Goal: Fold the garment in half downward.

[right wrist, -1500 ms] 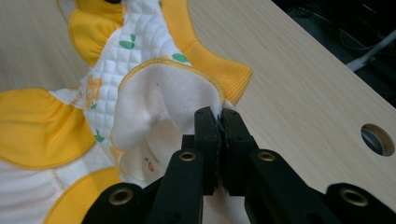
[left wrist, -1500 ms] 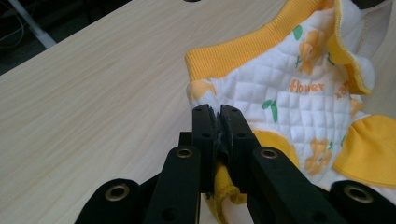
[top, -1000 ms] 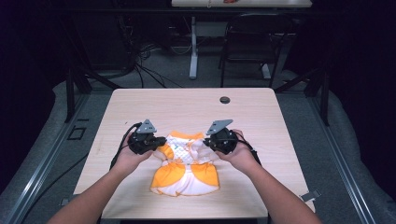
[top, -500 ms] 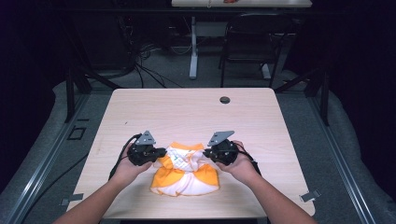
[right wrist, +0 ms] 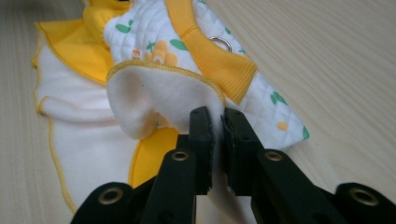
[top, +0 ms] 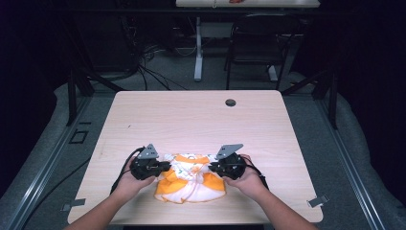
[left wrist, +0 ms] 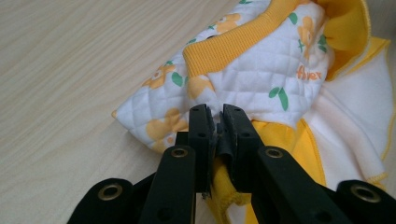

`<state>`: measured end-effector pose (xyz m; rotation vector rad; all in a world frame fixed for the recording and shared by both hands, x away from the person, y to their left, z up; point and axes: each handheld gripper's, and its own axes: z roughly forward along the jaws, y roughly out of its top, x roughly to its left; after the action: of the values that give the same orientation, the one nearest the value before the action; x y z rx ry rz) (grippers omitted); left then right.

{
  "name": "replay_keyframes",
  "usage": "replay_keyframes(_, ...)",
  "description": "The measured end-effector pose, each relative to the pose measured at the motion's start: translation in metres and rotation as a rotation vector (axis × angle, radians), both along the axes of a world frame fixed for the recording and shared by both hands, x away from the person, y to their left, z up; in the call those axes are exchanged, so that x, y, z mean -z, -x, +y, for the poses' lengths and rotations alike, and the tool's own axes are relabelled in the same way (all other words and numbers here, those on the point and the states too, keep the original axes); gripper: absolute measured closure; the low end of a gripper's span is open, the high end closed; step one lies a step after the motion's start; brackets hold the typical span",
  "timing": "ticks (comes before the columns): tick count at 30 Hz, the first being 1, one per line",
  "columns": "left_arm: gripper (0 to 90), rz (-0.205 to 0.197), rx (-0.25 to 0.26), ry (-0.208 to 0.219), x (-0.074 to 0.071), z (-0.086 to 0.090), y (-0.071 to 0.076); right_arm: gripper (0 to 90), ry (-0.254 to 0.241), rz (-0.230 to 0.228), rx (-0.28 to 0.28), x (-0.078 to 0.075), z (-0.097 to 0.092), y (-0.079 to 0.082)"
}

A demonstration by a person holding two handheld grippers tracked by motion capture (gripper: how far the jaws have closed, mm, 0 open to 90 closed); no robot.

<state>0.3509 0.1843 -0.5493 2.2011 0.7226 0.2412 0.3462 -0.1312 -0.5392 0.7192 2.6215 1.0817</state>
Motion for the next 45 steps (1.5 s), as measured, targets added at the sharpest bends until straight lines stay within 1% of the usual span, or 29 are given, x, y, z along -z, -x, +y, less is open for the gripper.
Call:
replay_keyframes(1,82.1,0.003,0.001,0.002,0.0,0.0,0.001,81.5,0.0,0.0,0.0,0.0,0.0,0.0)
replay_keyframes(2,79.9,0.001,-0.004,0.01,-0.002,0.001,0.002,77.1,-0.013,0.006,0.008,-0.001,0.0,0.001)
replay_keyframes(3,78.1,0.001,-0.004,0.01,-0.002,0.001,0.002,77.1,-0.013,0.006,0.008,-0.001,0.0,0.001)
replay_keyframes(5,76.4,-0.002,-0.008,0.014,-0.006,0.002,0.003,72.6,-0.04,0.011,0.009,-0.007,-0.003,0.003)
replay_keyframes(6,75.7,-0.005,-0.009,0.018,-0.012,0.003,0.003,70.2,-0.057,0.01,0.013,-0.009,-0.003,0.003)
replay_keyframes(8,74.7,-0.008,-0.012,0.023,-0.015,0.003,0.002,68.8,-0.059,0.013,0.012,-0.012,-0.004,0.003)
replay_keyframes(10,73.0,-0.005,-0.018,0.034,-0.022,0.005,0.0,67.4,-0.087,0.001,0.023,-0.022,-0.007,0.001)
replay_keyframes(11,73.0,-0.01,-0.02,0.038,-0.025,0.005,-0.001,67.4,-0.087,0.001,0.023,-0.022,-0.007,0.001)
replay_keyframes(12,73.5,-0.015,-0.034,0.046,-0.029,0.006,-0.004,66.0,-0.115,0.001,0.037,-0.027,-0.009,-0.001)
replay_keyframes(13,73.9,-0.011,-0.044,0.046,-0.031,0.007,-0.006,65.9,-0.123,-0.001,0.044,-0.029,-0.01,-0.002)
replay_keyframes(14,74.9,-0.011,-0.044,0.046,-0.031,0.007,-0.006,66.5,-0.127,-0.004,0.048,-0.03,-0.011,-0.004)
replay_keyframes(17,81.6,0.0,-0.076,0.026,-0.029,0.006,-0.014,71.2,-0.121,-0.015,0.067,-0.032,-0.012,-0.007)
replay_keyframes(18,85.1,0.01,-0.079,0.013,-0.028,0.005,-0.017,79.8,-0.102,-0.019,0.09,-0.03,-0.012,-0.011)
replay_keyframes(19,88.2,0.022,-0.087,0.003,-0.024,0.003,-0.021,82.8,-0.095,-0.02,0.093,-0.029,-0.011,-0.014)
replay_keyframes(20,89.7,0.022,-0.087,0.003,-0.024,0.003,-0.021,82.8,-0.095,-0.02,0.093,-0.029,-0.011,-0.014)
replay_keyframes(21,90.0,0.041,-0.091,0.0,-0.02,0.0,-0.025,88.1,-0.072,-0.007,0.102,-0.024,-0.009,-0.019)
replay_keyframes(25,90.0,0.06,-0.079,0.003,-0.017,-0.005,-0.027,89.7,-0.046,0.015,0.109,-0.017,-0.005,-0.026)
replay_keyframes(28,90.0,0.066,-0.066,0.0,-0.016,-0.007,-0.026,89.8,-0.046,0.034,0.104,-0.011,-0.002,-0.029)
replay_keyframes(30,90.0,0.07,-0.059,0.014,-0.019,-0.006,-0.024,89.8,-0.04,0.048,0.074,-0.01,0.001,-0.028)
replay_keyframes(32,90.0,0.074,-0.051,0.013,-0.02,-0.005,-0.022,89.8,-0.045,0.048,0.065,-0.011,0.002,-0.026)
replay_keyframes(34,90.0,0.077,-0.043,0.029,-0.022,-0.004,-0.018,89.9,-0.044,0.045,0.045,-0.014,0.003,-0.021)
replay_keyframes(35,90.0,0.073,-0.029,0.031,-0.024,-0.003,-0.013,89.9,-0.056,0.039,0.041,-0.015,0.004,-0.018)
replay_keyframes(36,90.0,0.073,-0.016,0.04,-0.025,-0.003,-0.008,89.9,-0.06,0.036,0.015,-0.018,0.005,-0.011)
replay_keyframes(37,90.0,0.073,-0.016,0.04,-0.025,-0.003,-0.008,89.9,-0.06,0.036,0.015,-0.018,0.005,-0.011)
replay_keyframes(38,90.0,0.077,-0.002,0.053,-0.026,-0.002,-0.001,89.9,-0.061,0.036,-0.002,-0.02,0.005,-0.004)
replay_keyframes(39,90.0,0.077,-0.002,0.053,-0.026,-0.002,-0.001,89.9,-0.061,0.036,-0.002,-0.02,0.005,-0.004)
replay_keyframes(40,90.0,0.076,0.01,0.055,-0.026,-0.002,0.003,89.9,-0.058,0.041,-0.02,-0.019,0.004,0.002)
replay_keyframes(42,90.0,0.078,0.023,0.058,-0.025,-0.003,0.01,89.9,-0.059,0.041,-0.027,-0.018,0.004,0.004)
replay_keyframes(45,90.0,0.085,0.034,0.058,-0.022,-0.003,0.017,89.8,-0.061,0.053,-0.042,-0.014,0.003,0.014)
